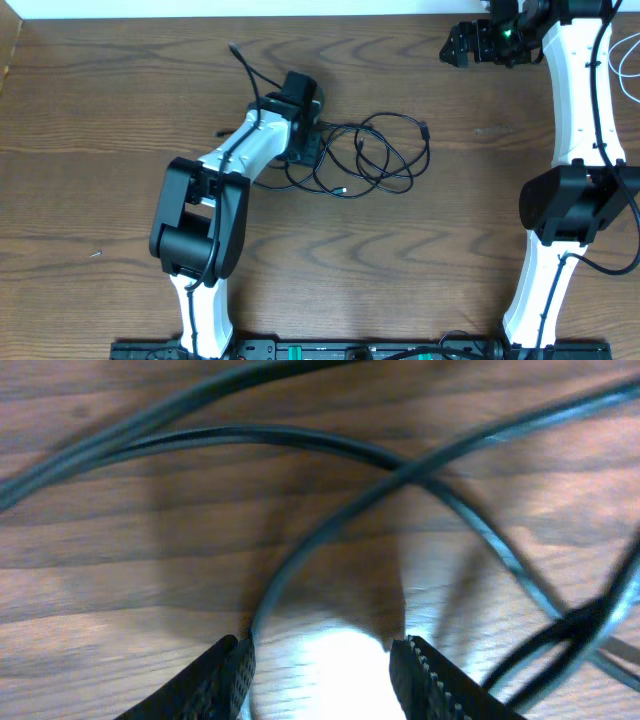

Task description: Untangle cables

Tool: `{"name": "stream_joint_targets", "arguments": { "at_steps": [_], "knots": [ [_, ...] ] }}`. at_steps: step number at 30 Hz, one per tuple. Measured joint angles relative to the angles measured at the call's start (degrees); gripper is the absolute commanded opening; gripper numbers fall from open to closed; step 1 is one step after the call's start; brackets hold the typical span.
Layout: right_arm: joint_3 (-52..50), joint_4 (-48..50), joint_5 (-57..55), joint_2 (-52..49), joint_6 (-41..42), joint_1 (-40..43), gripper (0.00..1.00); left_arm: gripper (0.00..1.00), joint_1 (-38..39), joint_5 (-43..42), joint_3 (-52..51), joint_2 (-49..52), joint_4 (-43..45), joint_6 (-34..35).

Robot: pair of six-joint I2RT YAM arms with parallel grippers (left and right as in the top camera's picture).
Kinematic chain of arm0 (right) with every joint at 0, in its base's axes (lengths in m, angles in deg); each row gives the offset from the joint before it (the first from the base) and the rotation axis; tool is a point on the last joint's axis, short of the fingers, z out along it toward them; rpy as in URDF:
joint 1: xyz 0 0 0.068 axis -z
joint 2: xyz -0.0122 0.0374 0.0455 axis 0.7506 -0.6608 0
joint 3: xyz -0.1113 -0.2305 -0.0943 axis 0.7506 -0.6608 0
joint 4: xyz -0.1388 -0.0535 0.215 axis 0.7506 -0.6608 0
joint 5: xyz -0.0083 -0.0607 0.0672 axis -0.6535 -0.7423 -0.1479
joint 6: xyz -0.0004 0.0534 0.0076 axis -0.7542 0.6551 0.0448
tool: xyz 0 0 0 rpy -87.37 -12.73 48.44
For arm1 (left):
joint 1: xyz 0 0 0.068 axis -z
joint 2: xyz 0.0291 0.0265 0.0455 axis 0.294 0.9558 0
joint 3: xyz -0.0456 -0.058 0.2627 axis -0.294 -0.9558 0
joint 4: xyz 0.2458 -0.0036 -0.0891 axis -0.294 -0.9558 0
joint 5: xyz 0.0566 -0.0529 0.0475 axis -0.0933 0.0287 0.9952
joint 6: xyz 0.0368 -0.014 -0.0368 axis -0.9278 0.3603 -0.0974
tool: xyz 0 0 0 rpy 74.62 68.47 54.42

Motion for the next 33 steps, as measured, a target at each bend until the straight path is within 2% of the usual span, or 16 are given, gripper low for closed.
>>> {"name": "stream_joint_targets", "arguments": {
  "at_steps": [19, 33],
  "knots": [
    [0.0, 0.2, -0.9, 0.0, -0.2, 0.0, 0.99, 0.50, -1.2, 0.1, 0.0, -2.6, -0.4, -0.6],
    [0.0, -0.5, -1.0, 0.0, -0.2, -0.1, 0.99, 0.50, -1.2, -3.4, 0.0, 0.9, 4.6, -3.9]
  ]
}}
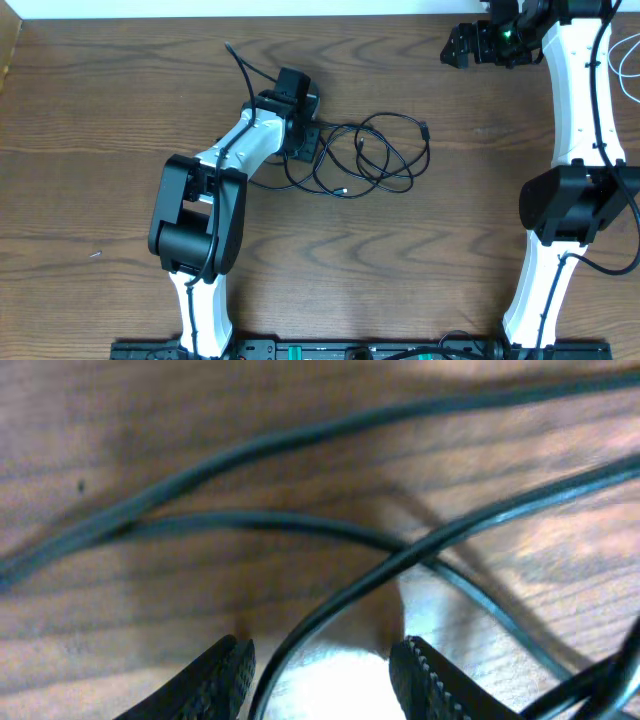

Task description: Untangle cables

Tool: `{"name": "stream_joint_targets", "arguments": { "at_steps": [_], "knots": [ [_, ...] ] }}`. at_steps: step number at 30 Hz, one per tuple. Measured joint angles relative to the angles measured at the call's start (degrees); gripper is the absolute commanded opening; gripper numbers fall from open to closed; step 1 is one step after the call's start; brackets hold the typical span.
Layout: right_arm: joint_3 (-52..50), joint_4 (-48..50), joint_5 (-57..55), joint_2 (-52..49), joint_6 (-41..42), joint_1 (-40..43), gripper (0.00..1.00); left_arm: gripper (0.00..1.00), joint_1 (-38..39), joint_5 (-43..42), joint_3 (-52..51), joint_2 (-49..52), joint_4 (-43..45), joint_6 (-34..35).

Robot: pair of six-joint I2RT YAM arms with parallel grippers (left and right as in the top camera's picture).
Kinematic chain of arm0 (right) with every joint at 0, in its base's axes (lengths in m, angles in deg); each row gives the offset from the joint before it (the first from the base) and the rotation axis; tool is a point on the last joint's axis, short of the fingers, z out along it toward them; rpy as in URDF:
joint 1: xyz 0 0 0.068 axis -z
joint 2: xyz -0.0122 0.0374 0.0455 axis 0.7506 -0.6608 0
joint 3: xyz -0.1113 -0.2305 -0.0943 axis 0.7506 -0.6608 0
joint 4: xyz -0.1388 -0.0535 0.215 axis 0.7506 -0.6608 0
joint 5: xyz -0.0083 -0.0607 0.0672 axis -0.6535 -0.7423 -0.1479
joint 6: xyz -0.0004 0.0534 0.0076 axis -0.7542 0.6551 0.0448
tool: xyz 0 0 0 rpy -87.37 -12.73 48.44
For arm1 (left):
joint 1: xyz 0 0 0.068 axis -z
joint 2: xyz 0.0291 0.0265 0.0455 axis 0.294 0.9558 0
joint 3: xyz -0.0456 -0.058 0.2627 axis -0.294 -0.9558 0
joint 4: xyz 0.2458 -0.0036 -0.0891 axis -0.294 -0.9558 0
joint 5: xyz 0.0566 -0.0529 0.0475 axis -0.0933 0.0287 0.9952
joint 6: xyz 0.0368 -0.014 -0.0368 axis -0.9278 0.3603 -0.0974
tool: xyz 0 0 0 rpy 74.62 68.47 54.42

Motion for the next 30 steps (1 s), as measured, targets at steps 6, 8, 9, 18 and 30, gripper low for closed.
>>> {"name": "stream_joint_targets", "arguments": {
  "at_steps": [6, 8, 9, 18, 30],
  "knots": [
    [0.0, -0.6, -0.1, 0.0, 0.0, -0.1, 0.99, 0.22, 0.0, -0.2, 0.0, 0.0, 2.4, -1.3],
    [0.0, -0.7, -0.2, 0.0, 0.0, -0.3, 0.99, 0.07, 0.0, -0.3, 0.0, 0.0, 2.4, -1.6],
    [0.0, -0.7, -0.2, 0.0, 0.0, -0.5, 0.99, 0.08, 0.0, -0.3, 0.0, 0.0, 2.3, -1.8],
    [0.0, -1.1, 1.4, 0.0, 0.0, -1.0, 0.99, 0.07, 0.0, -0.8, 0.2, -0.9, -2.3, -2.0],
    [0.0, 0.3, 6.6, 0.0, 0.0, -7.8, 0.97, 0.07, 0.0, -1.2, 3.0, -35.9, 0.8, 4.0]
  ]
}}
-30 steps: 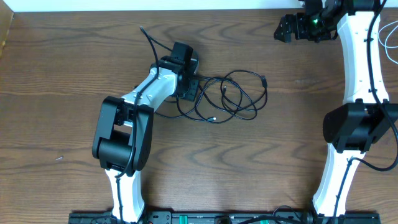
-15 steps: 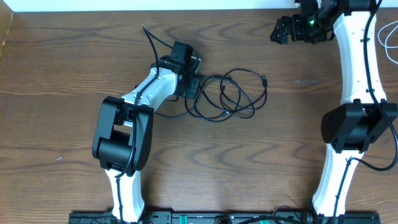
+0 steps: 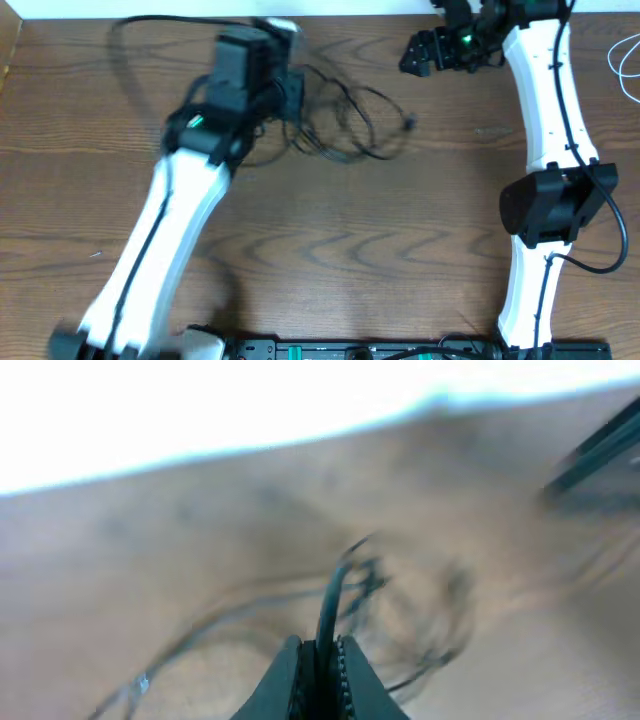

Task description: Untangle cables

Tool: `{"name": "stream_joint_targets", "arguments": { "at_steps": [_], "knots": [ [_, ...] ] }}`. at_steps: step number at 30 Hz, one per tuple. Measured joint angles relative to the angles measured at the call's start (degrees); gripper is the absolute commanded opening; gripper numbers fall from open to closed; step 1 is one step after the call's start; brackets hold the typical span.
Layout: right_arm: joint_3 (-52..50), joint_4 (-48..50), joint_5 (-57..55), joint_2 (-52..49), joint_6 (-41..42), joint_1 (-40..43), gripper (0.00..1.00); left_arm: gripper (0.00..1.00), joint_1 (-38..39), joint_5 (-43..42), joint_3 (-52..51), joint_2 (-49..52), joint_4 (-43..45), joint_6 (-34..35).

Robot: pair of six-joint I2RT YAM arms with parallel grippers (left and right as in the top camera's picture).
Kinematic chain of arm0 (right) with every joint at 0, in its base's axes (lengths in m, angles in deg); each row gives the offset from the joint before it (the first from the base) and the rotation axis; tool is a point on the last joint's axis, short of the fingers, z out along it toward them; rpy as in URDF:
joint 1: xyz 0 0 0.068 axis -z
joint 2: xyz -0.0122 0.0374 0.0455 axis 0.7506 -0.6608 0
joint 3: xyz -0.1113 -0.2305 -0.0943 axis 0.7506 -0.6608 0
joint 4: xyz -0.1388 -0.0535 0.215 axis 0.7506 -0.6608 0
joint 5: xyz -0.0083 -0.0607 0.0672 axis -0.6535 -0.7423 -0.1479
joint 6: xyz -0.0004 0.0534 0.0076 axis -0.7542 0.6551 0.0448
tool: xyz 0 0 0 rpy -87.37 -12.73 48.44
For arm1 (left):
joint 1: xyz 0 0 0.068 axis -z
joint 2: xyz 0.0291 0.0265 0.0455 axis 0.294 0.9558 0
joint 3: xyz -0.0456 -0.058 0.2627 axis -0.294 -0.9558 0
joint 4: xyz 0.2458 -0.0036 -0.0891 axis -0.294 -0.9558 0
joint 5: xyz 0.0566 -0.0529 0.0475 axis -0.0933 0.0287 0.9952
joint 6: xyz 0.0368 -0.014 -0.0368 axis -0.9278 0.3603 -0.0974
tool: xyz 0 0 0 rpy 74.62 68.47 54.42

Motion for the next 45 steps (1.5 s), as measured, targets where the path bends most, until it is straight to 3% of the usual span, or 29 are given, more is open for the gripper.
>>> {"name": "stream_joint_targets", "arguments": {
  "at_steps": [5, 15, 23, 31, 40, 42, 45],
  "knots": [
    [0.0, 2.2, 7.7, 0.0, -0.1, -0.4, 0.98, 0.08, 0.0, 0.0, 0.3, -8.2, 4.2, 0.9],
    [0.0, 5.9, 24.9, 4.5, -1.4, -1.4, 0.99, 0.07, 0.0, 0.0, 0.2, -10.0, 15.6, 2.8],
    [0.0, 8.9, 30.5, 5.8, -1.3, -8.5, 0.90, 0.08, 0.0, 0.0, 0.2, -10.0, 16.5, 3.9],
    [0.0, 18.3, 30.9, 5.8, 8.8, -15.3, 0.77, 0.07, 0.0, 0.2, 0.2, -10.0, 16.5, 4.2],
    [0.0, 23.1, 15.7, 5.8, 26.5, -19.7, 0.50, 0.07, 0.0, 1.8, 0.2, -10.0, 16.1, 5.6],
    [0.0, 23.6, 11.2, 5.8, 29.2, -20.9, 0.38, 0.08, 0.0, 2.0, 0.2, -10.0, 16.0, 6.0],
    [0.0, 23.7, 6.9, 5.8, 31.7, -22.1, 0.10, 0.07, 0.0, 2.1, 0.2, -10.0, 15.1, 6.3]
  ]
}}
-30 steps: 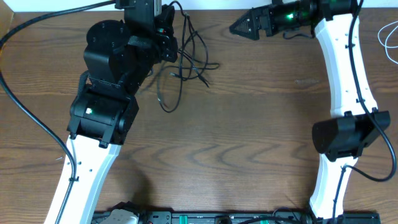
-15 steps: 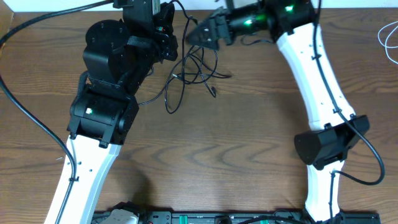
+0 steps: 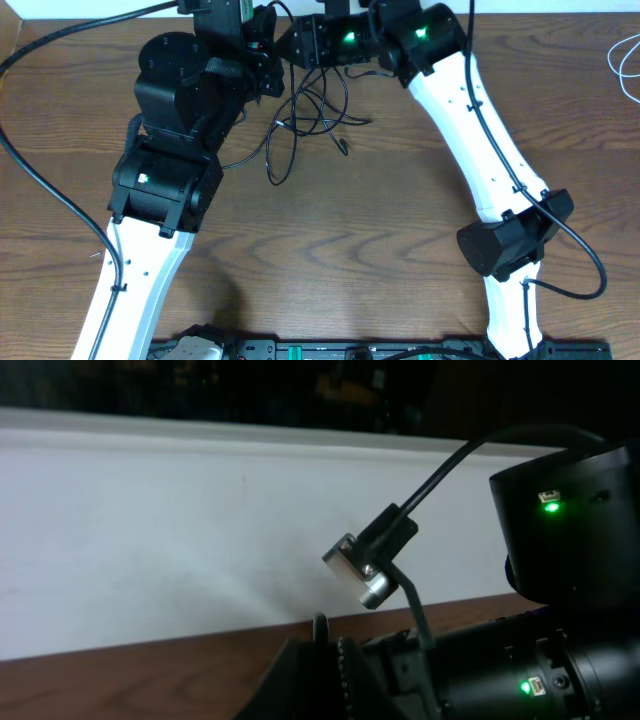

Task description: Untangle cables

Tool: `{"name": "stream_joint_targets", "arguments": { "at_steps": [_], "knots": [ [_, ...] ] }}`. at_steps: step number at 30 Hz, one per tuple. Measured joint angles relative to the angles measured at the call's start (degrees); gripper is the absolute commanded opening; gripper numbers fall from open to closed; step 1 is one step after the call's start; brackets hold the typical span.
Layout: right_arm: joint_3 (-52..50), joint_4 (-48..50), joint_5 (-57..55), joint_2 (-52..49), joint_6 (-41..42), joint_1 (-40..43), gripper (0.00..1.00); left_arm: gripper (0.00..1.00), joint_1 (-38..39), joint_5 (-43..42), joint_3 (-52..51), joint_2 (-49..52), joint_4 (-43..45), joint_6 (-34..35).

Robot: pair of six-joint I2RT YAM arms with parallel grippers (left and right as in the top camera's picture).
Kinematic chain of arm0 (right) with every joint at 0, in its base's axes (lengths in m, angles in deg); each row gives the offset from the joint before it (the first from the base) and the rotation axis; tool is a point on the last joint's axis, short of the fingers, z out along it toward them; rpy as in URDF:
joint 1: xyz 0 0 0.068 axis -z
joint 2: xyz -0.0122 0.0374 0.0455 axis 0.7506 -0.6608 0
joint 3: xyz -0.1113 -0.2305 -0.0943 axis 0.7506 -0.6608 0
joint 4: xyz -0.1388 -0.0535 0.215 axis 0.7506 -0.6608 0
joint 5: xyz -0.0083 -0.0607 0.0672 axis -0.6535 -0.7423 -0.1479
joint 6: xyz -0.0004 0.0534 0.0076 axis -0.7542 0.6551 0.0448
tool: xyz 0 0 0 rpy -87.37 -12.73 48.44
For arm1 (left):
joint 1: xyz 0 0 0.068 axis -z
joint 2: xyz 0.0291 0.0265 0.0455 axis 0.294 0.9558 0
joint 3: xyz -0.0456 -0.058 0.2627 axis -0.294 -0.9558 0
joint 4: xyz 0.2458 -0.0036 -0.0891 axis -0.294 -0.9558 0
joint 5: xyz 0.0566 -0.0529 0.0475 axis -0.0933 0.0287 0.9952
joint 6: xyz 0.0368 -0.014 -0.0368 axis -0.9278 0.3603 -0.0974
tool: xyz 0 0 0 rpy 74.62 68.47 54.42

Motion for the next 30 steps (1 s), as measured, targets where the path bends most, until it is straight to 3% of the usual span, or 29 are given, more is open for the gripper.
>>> {"name": "stream_joint_targets", "arguments": {
  "at_steps": [1, 13, 22, 30],
  "knots": [
    [0.0, -0.4, -0.9, 0.0, 0.4, -0.1, 0.01, 0.08, 0.0, 0.0, 0.0, 0.0, -0.4, 0.2],
    [0.0, -14.3, -11.8, -2.9, -6.2, 8.9, 0.01, 0.07, -3.0, 0.0, 0.0, 0.0, -3.1, 0.6],
    [0.0, -22.1, -19.5, -2.9, -13.7, 22.0, 0.01, 0.07, -13.6, 1.4, 0.0, 0.0, -3.6, 0.6],
    [0.0, -25.8, -24.2, -2.9, -19.9, 33.8, 0.01, 0.07, -28.1, 4.2, 0.0, 0.0, -7.1, 0.6]
  ]
}}
